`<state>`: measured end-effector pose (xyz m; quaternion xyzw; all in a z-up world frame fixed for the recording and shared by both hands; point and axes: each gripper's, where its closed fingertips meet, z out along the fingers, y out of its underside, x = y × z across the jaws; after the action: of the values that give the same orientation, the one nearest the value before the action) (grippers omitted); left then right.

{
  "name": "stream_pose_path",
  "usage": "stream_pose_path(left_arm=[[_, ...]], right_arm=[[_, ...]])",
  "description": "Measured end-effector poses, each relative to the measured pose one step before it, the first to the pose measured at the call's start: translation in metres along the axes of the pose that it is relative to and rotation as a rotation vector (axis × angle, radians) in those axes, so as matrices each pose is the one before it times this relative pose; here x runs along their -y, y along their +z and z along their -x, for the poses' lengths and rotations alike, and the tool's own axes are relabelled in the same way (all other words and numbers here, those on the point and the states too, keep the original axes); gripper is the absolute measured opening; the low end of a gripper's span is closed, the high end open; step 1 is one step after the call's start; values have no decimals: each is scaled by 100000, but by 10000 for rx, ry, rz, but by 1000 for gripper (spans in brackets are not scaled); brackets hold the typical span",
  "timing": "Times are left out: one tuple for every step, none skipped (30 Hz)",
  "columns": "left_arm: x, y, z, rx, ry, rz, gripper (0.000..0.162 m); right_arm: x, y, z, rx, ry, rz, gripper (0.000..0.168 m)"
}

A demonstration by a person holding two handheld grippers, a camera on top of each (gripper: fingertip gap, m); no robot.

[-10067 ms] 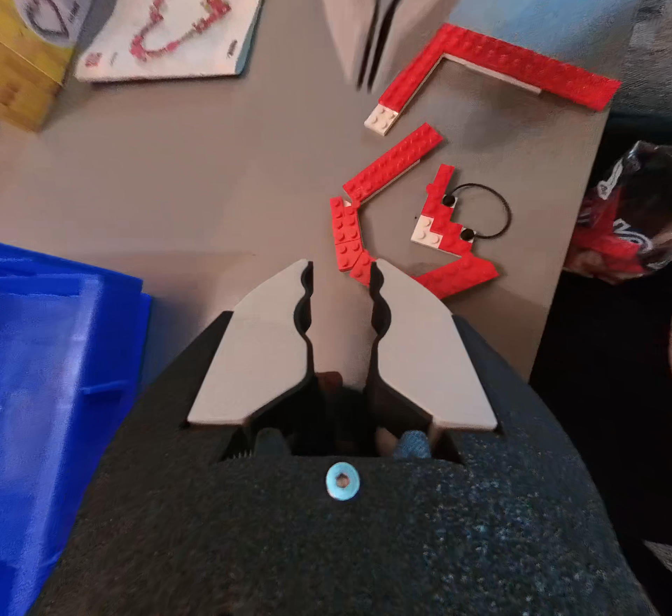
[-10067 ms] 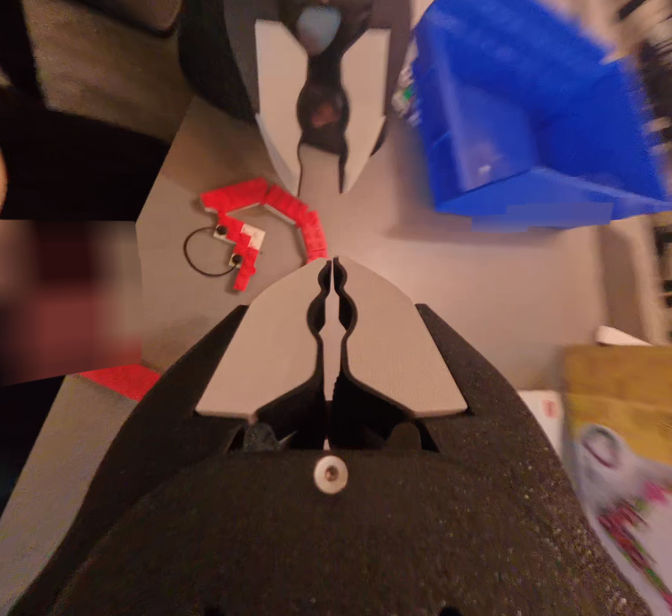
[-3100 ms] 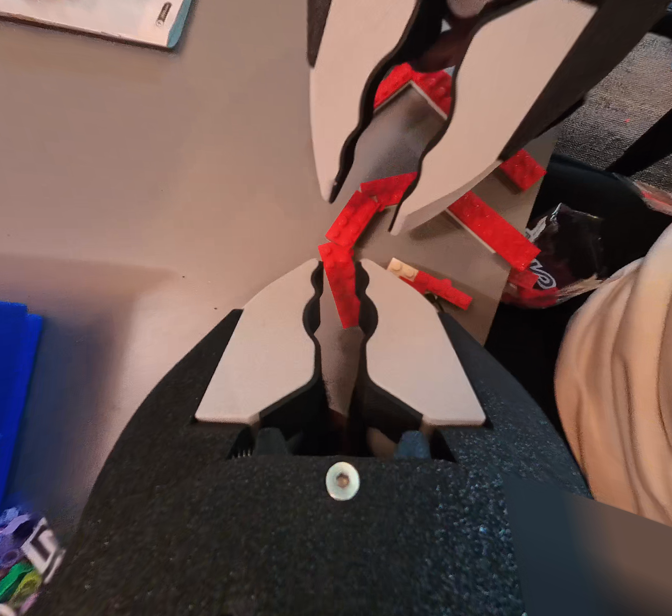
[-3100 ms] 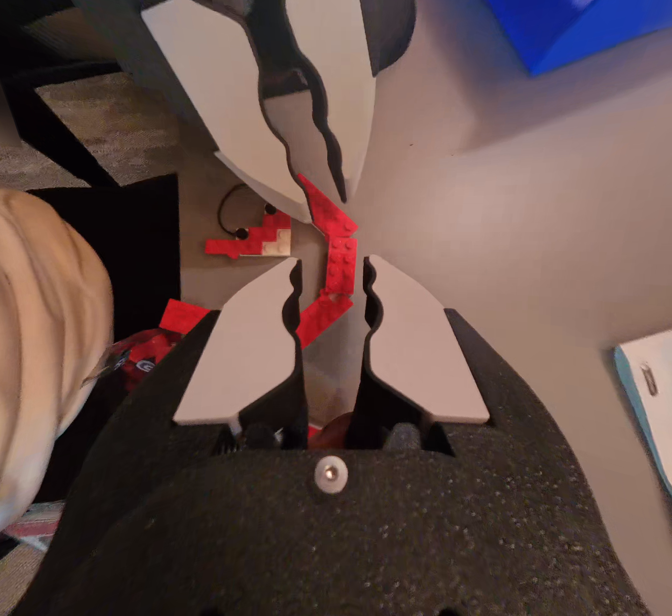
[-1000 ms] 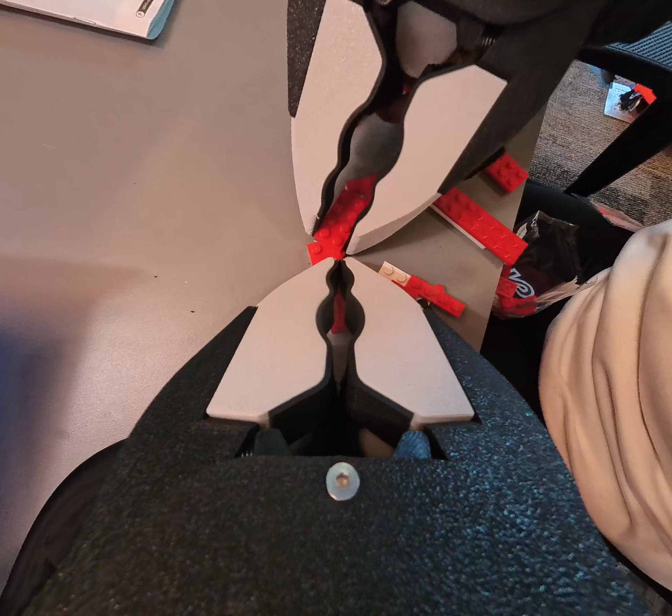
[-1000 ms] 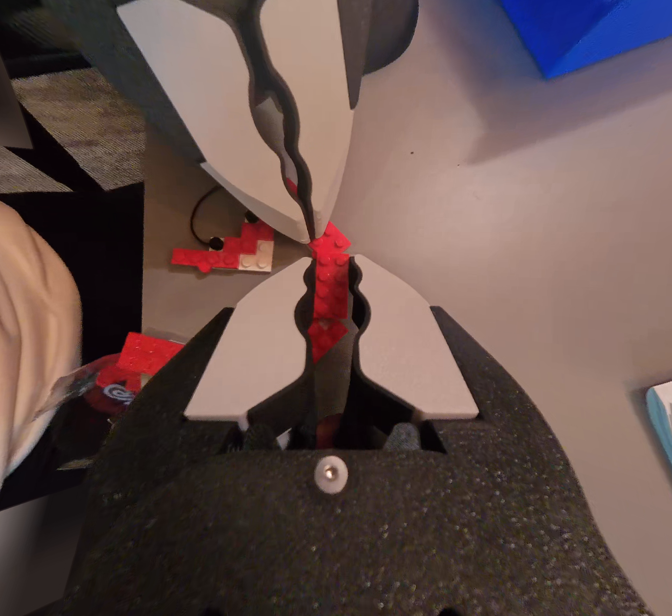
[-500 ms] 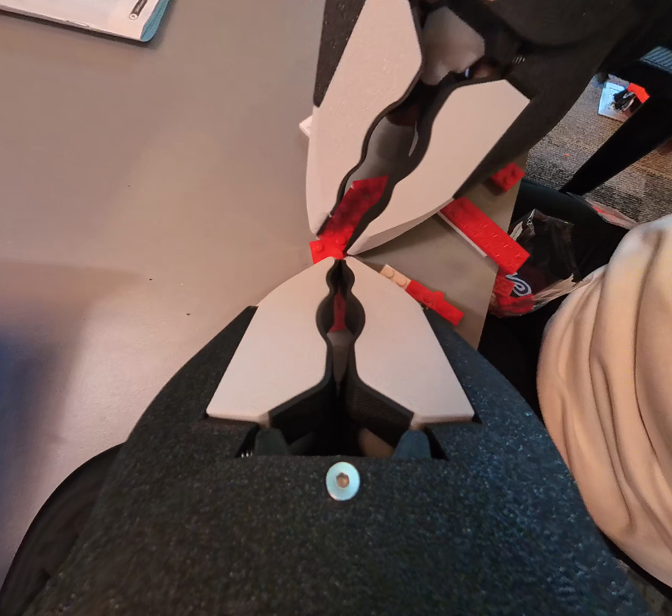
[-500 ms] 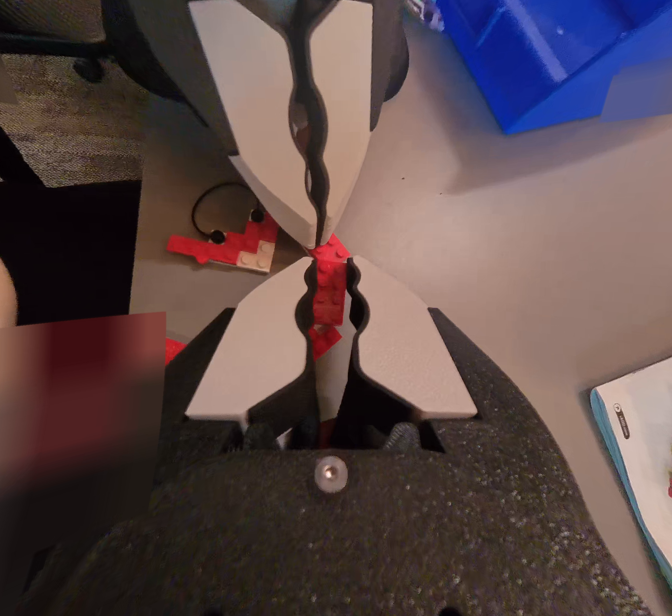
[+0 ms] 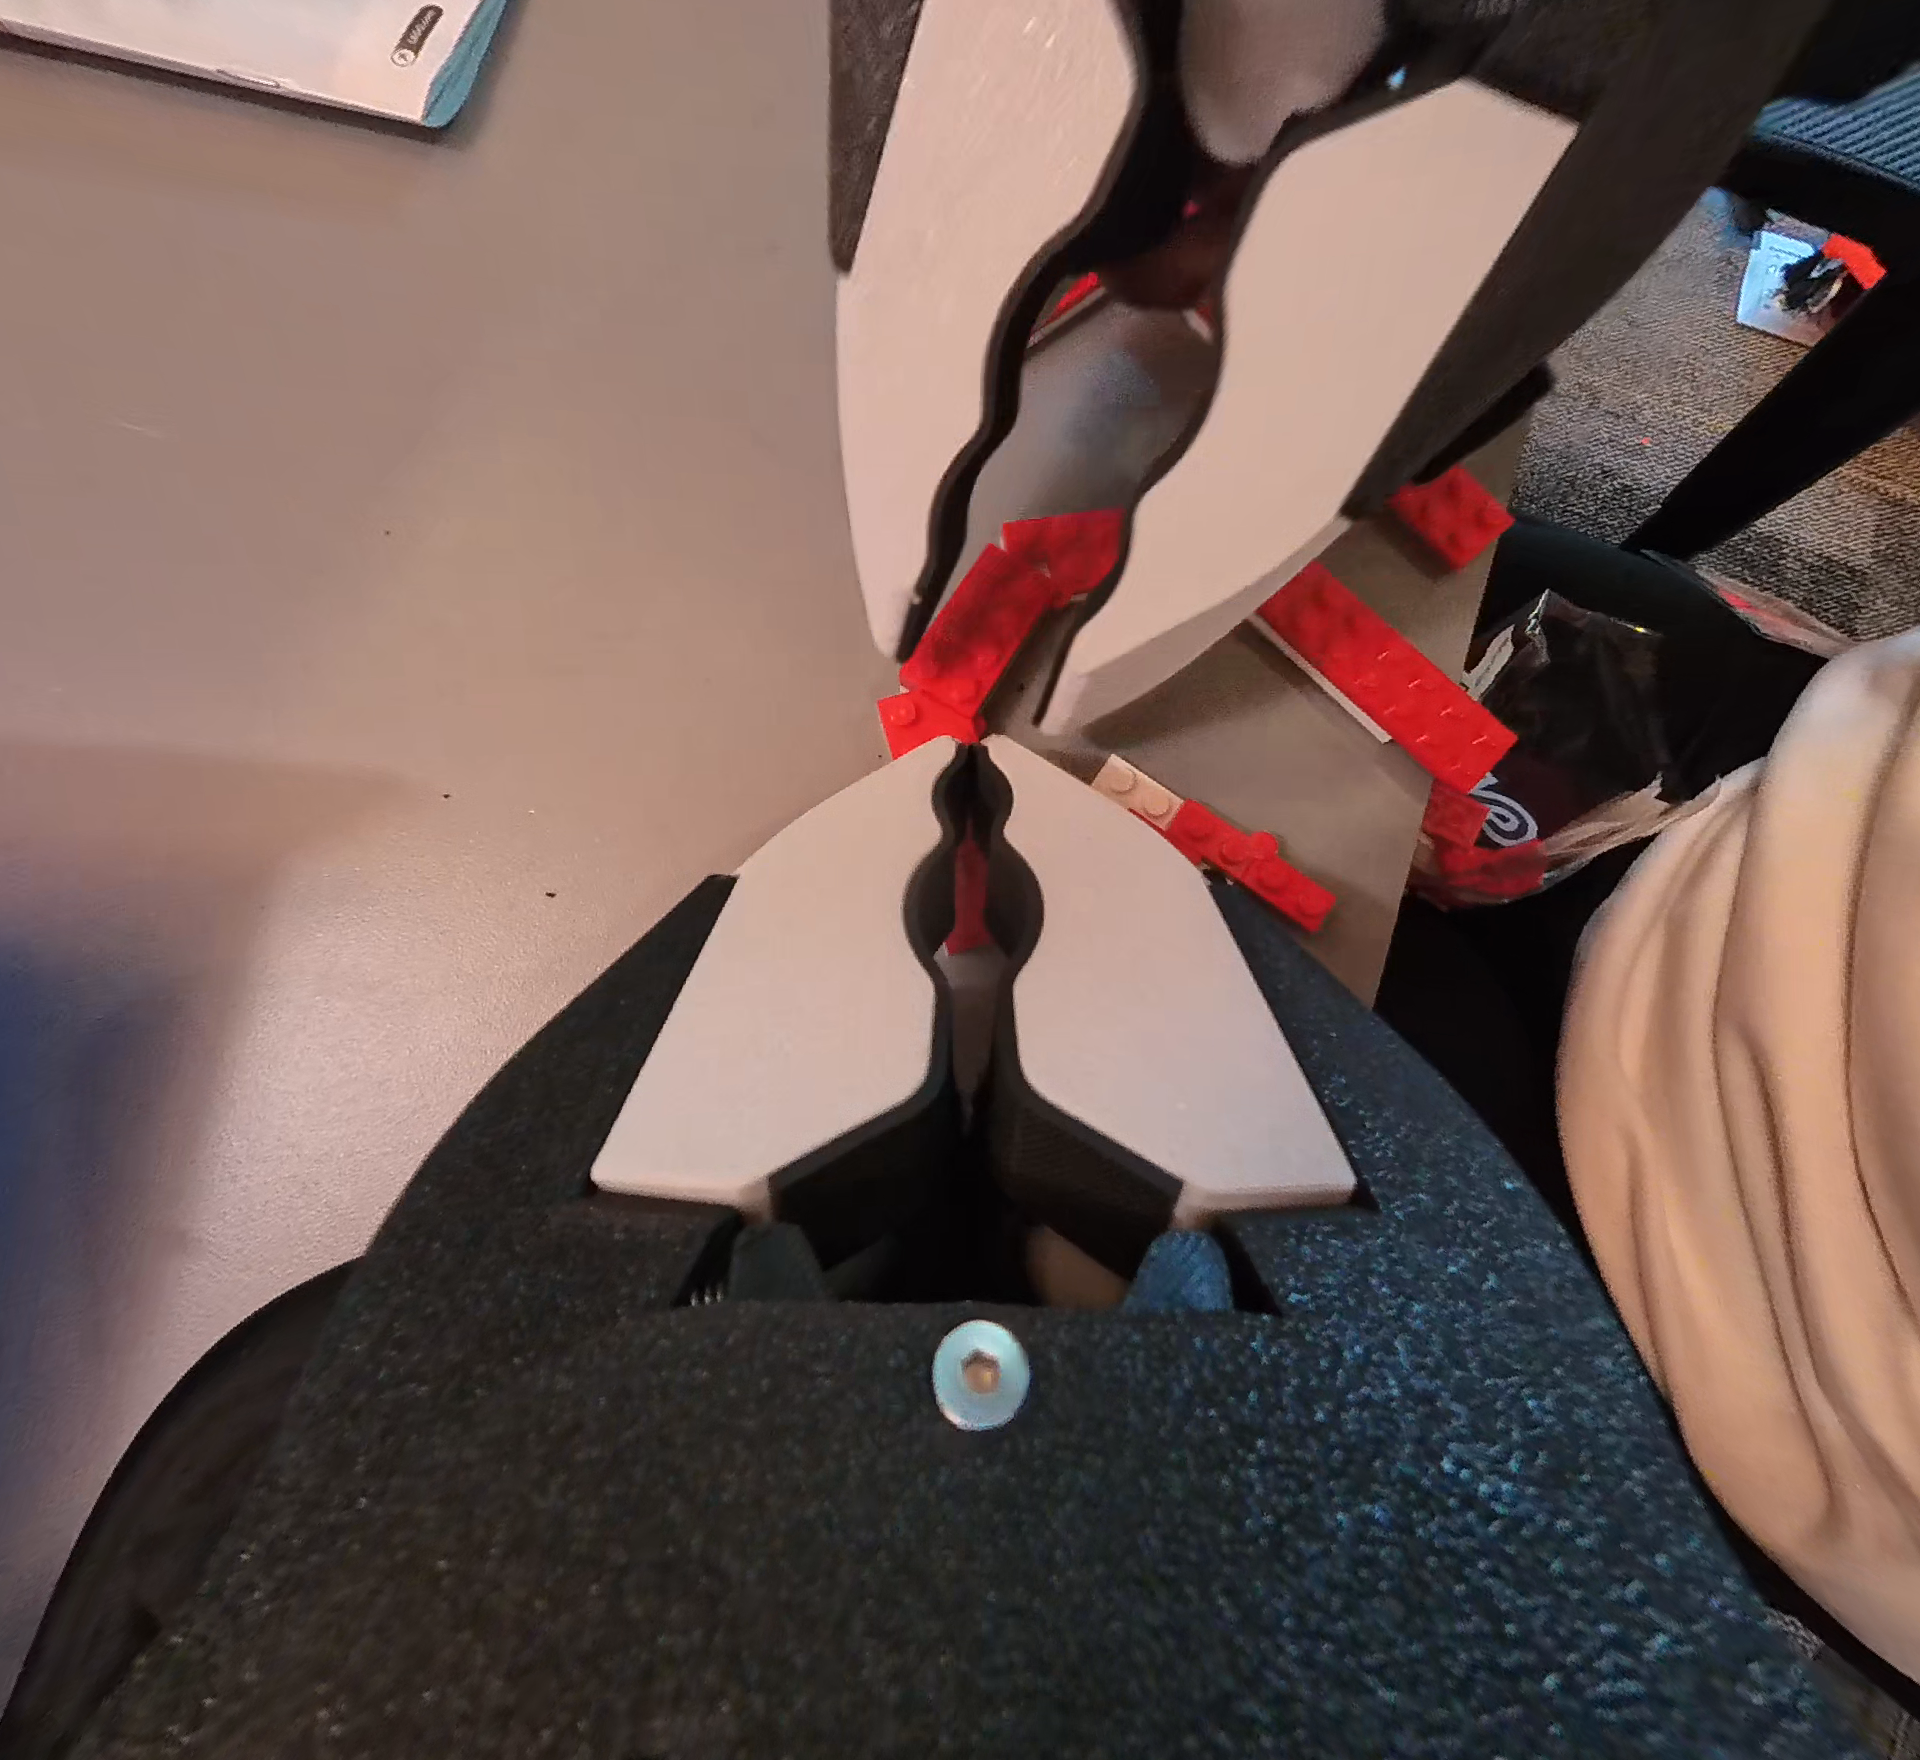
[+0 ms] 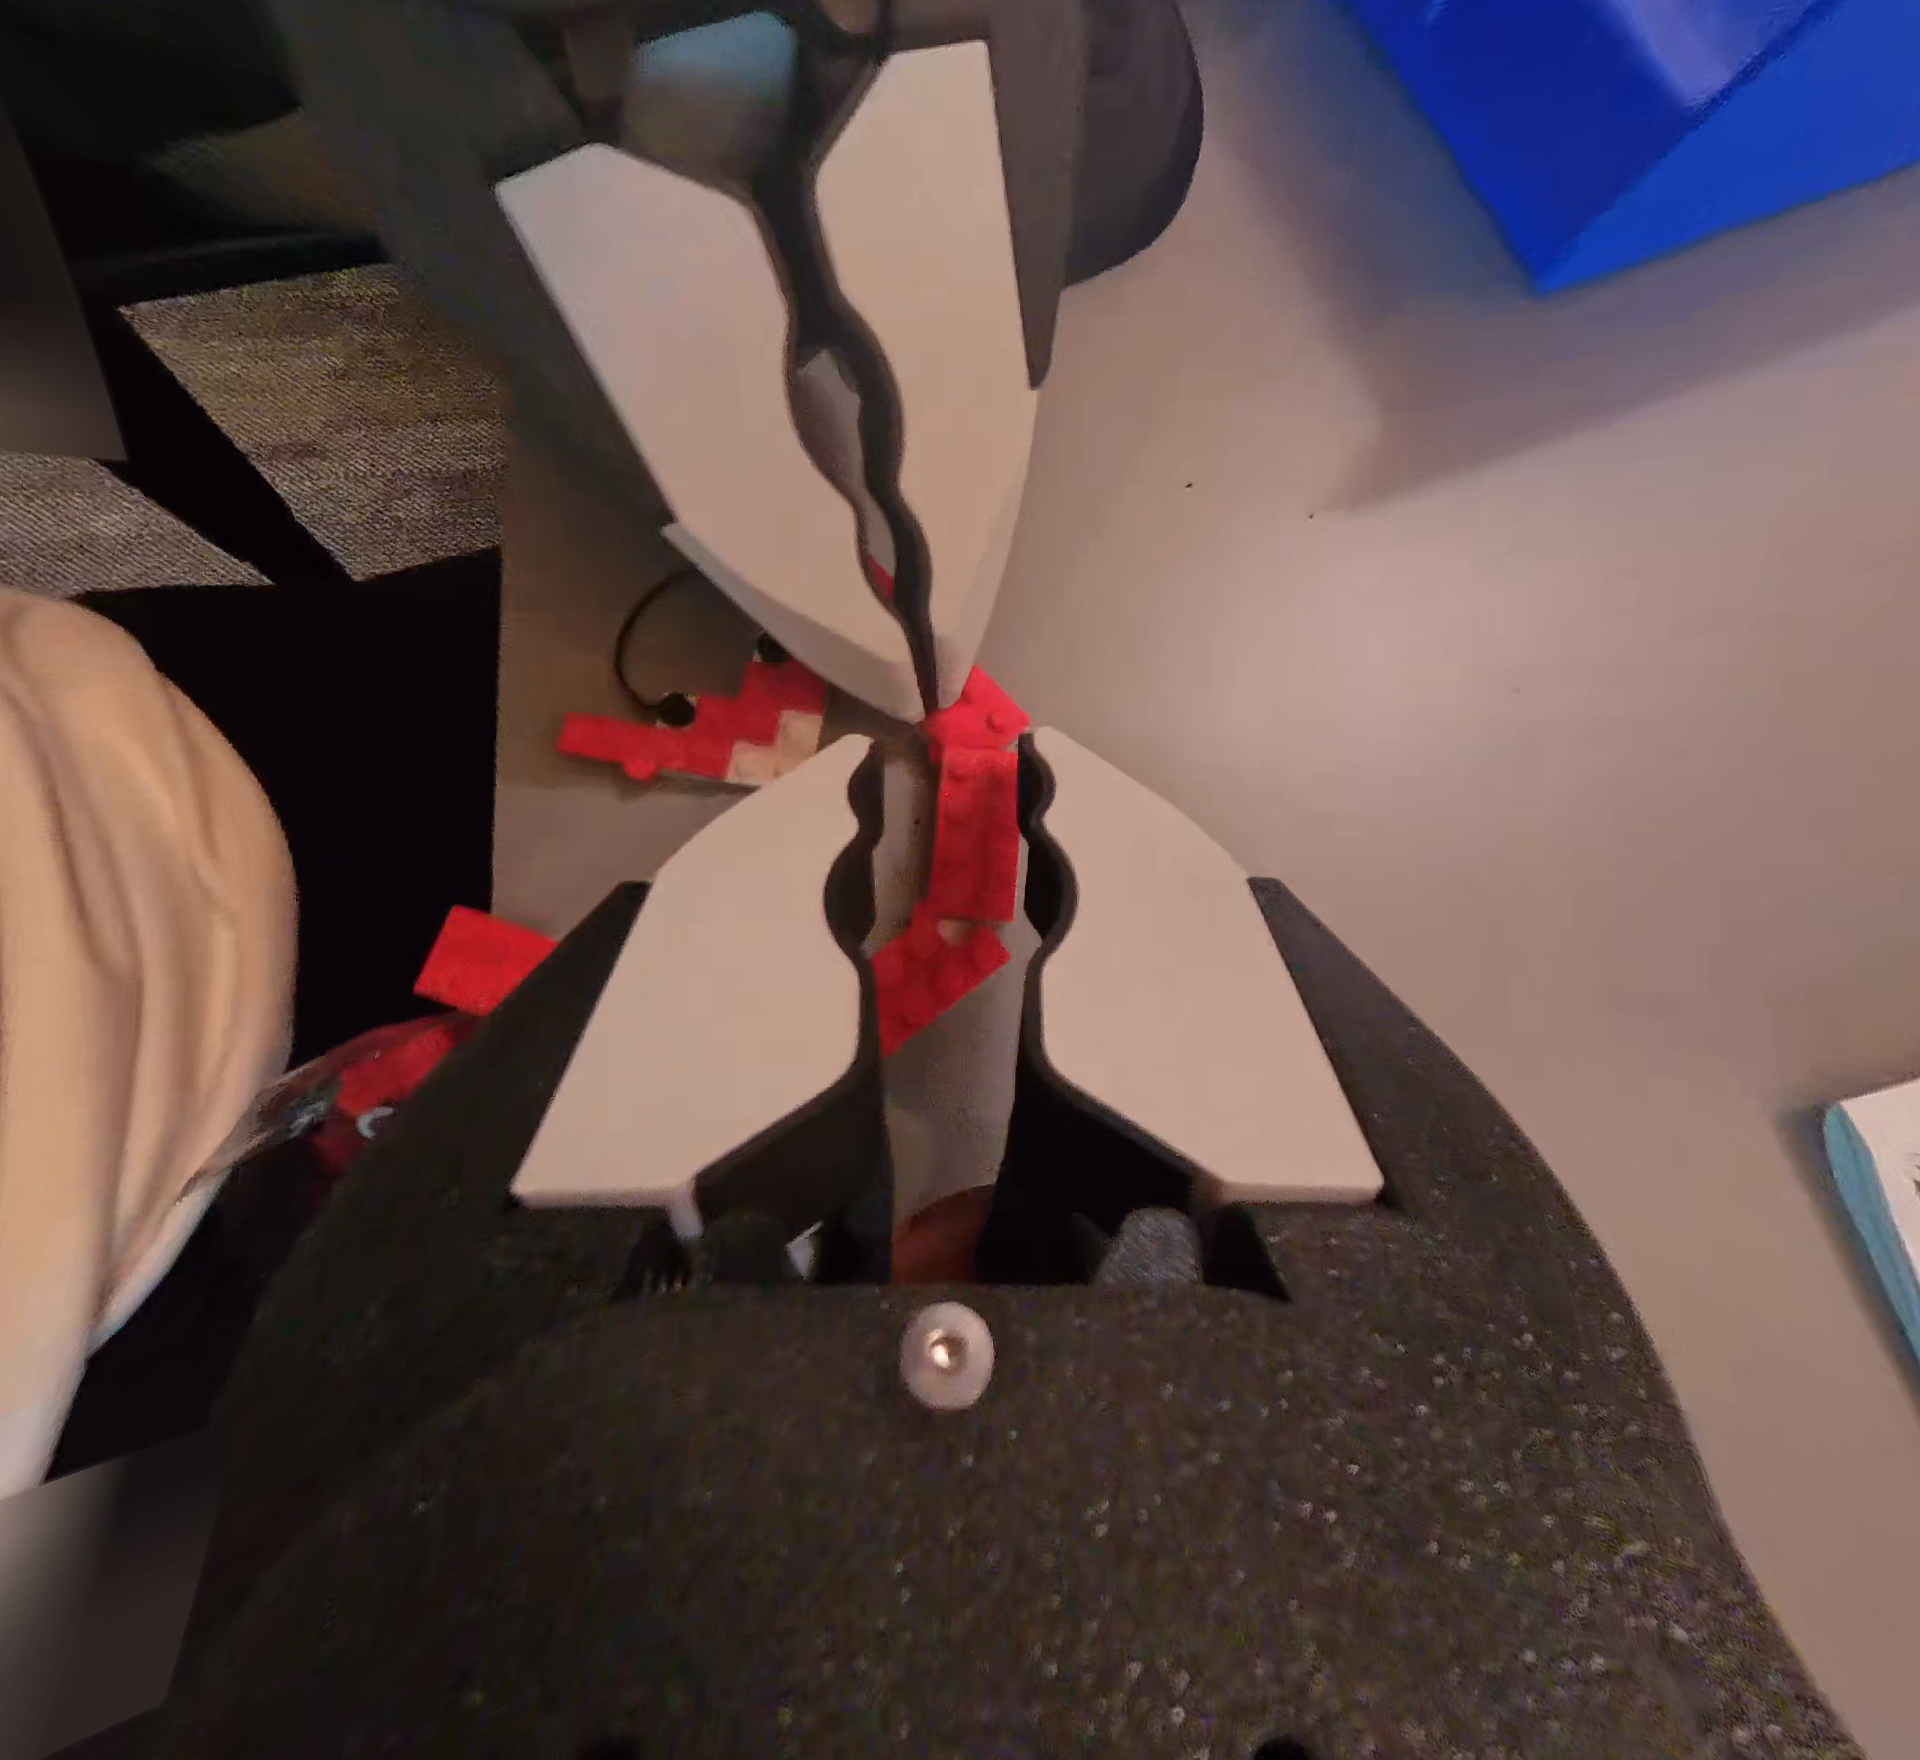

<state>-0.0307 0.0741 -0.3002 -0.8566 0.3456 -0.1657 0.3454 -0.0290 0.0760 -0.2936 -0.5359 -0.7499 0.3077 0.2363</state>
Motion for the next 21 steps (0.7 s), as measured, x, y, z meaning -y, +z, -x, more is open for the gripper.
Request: stream_pose_path(left_arm=[[-1,-2,2,3,6,-3,0],[2,1,-3,-9,-7,-1,0],[-5,-8,-4,-11,-5,-4,0],[2,-1,2,-14,-12,0,0],[0,0,4,0,5,0,0],[0,-1,1,9,15,-4,0],[1,0,-2,-8,-9,-1,0],[-4,-3,1,-7,-6,3,0],[-4,-4,-1,2,5,-1,0],[-3,-2,3,-5,-8,2,0],[0,0,-1,-1,1,0,0],[7,2,7,-9,-12,-4,0],[-9,5,-5,-9,-11,2,0],[3,3,-2,5,8,-3,0],[4,-10,-1,10,11,-2,0],[-6,-6,3,-2,-2,1,0],[-4,6,1,-9,-12,-6,0],[-2,-1,-3,-2,-1,1,0],[-5,-5,1,3,5,0,0],[5,2,-4,-1,-3,-3,0],[-1,0,4,2,2,1,0]], right_arm=[[-202,335,-45,89,121,227,24],[-234,237,-90,-5,6,216,24],[139,0,-215,-144,-33,-64,21],[63,-53,-114,-60,-4,-6,12],[-15,-34,-56,-8,48,36,9],[-9,7,-7,39,67,52,11],[-13,21,-53,-15,-18,65,14],[-62,31,-190,-155,-60,108,16],[13,-9,-144,-110,-69,51,21],[-10,-14,13,11,-20,51,22],[-14,29,65,59,46,28,20],[-198,110,104,84,63,134,23],[-371,162,2,-10,36,261,26],[-250,131,-83,-89,-53,168,27],[119,26,37,-34,-111,-107,20],[148,-21,131,51,-25,-168,17],[-16,-6,-6,4,83,-62,17],[-4,-1,3,22,78,-72,17],[-8,-14,2,12,42,-56,17],[46,-47,-4,8,40,-55,17],[150,-100,10,22,65,-110,17]])
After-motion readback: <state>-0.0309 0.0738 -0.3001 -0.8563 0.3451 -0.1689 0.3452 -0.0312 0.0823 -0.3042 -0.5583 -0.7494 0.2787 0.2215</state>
